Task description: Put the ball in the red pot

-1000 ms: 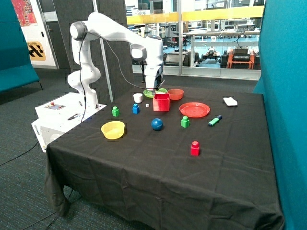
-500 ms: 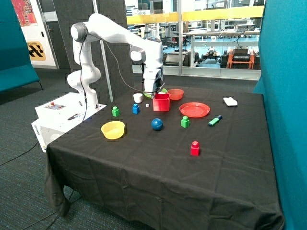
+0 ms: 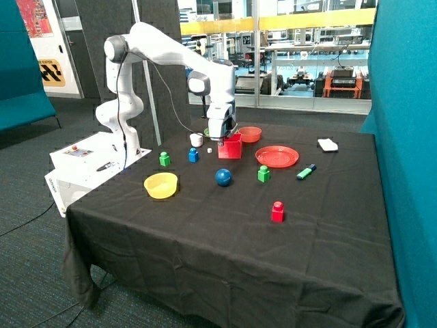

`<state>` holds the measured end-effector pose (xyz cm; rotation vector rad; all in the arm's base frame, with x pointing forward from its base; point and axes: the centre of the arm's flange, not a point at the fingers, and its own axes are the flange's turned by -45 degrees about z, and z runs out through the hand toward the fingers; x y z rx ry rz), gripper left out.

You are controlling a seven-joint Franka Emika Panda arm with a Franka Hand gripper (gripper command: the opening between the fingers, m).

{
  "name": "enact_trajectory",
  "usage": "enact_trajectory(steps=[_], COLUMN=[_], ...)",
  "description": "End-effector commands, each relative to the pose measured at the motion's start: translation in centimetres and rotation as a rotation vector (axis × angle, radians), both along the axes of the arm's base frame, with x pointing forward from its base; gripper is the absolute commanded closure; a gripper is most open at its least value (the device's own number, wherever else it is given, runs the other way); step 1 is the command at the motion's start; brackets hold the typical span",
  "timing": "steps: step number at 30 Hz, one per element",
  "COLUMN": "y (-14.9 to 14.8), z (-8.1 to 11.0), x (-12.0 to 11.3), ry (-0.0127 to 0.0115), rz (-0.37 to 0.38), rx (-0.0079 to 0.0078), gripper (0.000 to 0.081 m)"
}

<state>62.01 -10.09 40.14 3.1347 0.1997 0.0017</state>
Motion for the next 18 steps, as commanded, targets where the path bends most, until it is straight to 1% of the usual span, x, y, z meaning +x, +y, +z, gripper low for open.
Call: enact_trajectory(steps=[1,7,18], y=[-1.8,-3.3,-7.0], z=[-0.4,-0.4,-0.2], x=[1.2,0.9,0.2], ry=[0.0011,0.0011,0.0011], rz=[-0.035,-0.06,-0.111], rx=[0.0005,0.0005,0.0005], gripper=[0.0223,0.0222,0.0211])
